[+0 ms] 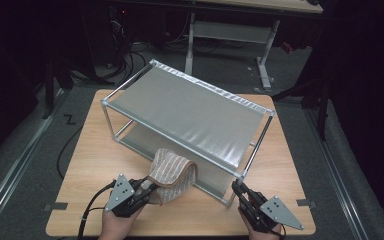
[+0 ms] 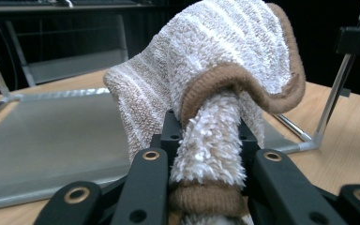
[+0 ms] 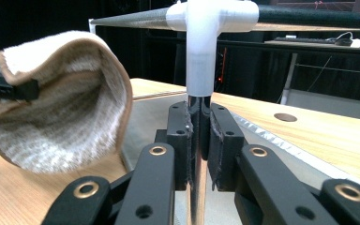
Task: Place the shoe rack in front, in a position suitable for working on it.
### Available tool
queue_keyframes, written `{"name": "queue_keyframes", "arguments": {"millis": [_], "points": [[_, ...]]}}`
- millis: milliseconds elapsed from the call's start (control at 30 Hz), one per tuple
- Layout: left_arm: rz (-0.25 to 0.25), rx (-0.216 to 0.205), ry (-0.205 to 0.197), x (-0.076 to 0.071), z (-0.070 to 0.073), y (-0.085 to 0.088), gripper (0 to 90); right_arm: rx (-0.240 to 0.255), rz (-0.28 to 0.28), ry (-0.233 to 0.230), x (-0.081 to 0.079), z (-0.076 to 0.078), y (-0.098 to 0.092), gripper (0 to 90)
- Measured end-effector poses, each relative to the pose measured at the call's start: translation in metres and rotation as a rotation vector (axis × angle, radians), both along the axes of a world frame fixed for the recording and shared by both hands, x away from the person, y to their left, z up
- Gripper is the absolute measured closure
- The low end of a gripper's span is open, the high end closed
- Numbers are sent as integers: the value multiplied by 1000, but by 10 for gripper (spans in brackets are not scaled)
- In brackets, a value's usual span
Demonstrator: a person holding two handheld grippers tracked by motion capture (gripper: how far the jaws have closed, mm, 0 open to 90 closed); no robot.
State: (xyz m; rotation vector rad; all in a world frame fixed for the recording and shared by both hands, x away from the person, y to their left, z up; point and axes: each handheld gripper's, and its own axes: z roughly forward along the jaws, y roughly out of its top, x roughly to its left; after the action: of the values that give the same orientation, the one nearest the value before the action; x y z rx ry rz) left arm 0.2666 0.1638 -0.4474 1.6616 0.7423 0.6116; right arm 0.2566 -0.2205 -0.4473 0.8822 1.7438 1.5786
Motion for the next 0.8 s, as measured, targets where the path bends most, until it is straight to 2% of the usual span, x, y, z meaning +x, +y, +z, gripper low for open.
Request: {"name": "queue_keyframes", "arguments": {"millis": [167,400,800], "points": [[18,-37,-26,-3,7,8,739,2,-3,1,2,0,-1,808],[21,-43,-60,-7,15,8,740,3,-7,-1,3,0,-2,808],[20,-81,-125,-16,31,12,740,5,-35,4,5,0,-6,809]]}}
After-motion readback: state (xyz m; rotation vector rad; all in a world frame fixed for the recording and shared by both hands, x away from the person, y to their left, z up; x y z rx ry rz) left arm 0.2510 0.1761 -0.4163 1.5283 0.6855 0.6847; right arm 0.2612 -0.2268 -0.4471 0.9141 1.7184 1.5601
